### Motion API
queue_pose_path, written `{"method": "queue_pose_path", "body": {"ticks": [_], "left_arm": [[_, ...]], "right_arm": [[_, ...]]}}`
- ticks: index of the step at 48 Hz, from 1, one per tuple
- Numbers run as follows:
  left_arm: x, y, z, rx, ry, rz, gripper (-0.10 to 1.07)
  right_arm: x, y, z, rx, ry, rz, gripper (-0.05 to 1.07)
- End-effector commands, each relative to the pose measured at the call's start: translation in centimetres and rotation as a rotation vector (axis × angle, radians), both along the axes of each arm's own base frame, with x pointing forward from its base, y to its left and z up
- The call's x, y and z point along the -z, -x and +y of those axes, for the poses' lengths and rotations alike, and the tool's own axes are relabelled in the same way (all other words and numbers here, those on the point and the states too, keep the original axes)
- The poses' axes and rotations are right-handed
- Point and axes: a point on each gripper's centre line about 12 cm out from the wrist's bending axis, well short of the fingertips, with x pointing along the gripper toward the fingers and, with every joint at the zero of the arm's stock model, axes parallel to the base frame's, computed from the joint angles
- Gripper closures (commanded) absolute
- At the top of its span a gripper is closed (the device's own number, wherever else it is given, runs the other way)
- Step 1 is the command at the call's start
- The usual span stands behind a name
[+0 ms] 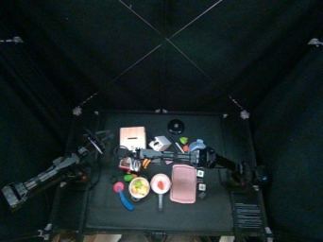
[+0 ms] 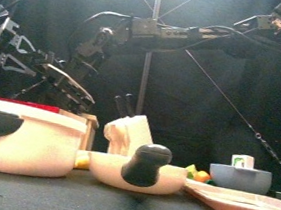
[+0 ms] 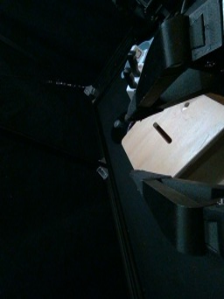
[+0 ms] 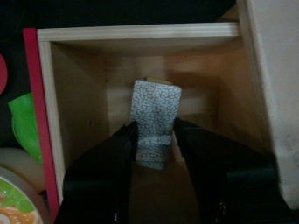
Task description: Grab egg sushi
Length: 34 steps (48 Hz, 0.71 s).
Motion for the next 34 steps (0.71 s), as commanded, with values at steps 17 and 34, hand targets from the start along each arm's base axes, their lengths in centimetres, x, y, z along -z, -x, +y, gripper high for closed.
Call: {"method": "queue_pose_path", "body": {"ticks": [17,34], "left_arm": [[-0.4,-0.1,0.1,-0.001,-0.008,-0.005,0.11],[-0.3,-0.1,0.1,-0.001,-0.001,0.003,0.11]], "right_arm": [[-6.4,0.8,-1.8,0.025,0.067,-0.087,0.31],[-9.8,0.8,-1.5,0.019,0.078,-0.154,0.31]]}}
